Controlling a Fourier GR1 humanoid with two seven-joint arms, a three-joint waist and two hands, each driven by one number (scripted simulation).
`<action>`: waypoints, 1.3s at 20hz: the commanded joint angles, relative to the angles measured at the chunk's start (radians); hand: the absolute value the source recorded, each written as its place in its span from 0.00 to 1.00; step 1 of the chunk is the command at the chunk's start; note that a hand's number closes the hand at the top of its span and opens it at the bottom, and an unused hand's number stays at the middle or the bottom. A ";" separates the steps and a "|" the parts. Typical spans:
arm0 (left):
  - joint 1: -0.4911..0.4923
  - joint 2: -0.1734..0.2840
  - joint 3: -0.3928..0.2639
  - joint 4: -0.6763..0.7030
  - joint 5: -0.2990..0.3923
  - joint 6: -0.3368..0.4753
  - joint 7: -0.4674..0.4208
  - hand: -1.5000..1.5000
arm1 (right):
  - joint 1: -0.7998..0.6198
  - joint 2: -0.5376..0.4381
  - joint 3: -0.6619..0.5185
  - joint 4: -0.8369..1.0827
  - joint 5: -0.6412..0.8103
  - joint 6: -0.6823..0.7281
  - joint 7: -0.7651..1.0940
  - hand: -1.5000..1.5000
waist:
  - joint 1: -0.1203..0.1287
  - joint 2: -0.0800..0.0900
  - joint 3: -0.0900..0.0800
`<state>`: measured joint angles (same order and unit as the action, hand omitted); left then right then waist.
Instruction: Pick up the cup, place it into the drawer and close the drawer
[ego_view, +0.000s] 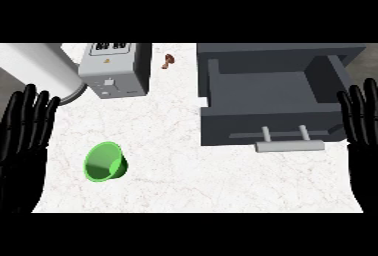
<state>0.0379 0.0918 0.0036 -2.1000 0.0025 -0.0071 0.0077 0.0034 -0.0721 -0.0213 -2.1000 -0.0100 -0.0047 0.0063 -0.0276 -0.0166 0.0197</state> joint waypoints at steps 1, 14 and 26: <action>-0.034 -0.030 -0.022 0.037 -0.106 0.065 -0.025 0.00 | 0.010 0.009 0.003 -0.001 0.005 -0.002 -0.016 0.00 | 0.023 0.016 -0.019; -0.072 -0.091 -0.278 0.082 -0.303 0.782 0.125 0.00 | -0.056 -0.005 0.051 0.016 -0.091 0.073 0.113 0.00 | 0.027 0.016 -0.019; -0.209 -0.084 -0.141 0.229 -0.246 0.760 0.106 0.00 | -0.061 -0.003 0.023 -0.006 -0.114 0.089 0.137 0.00 | 0.026 0.016 -0.020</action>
<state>-0.1270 0.0021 -0.2040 -1.8986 -0.2639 0.7791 0.0953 -0.0563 -0.0673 0.0118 -2.0751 -0.1050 0.0738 0.1153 -0.0015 -0.0002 0.0001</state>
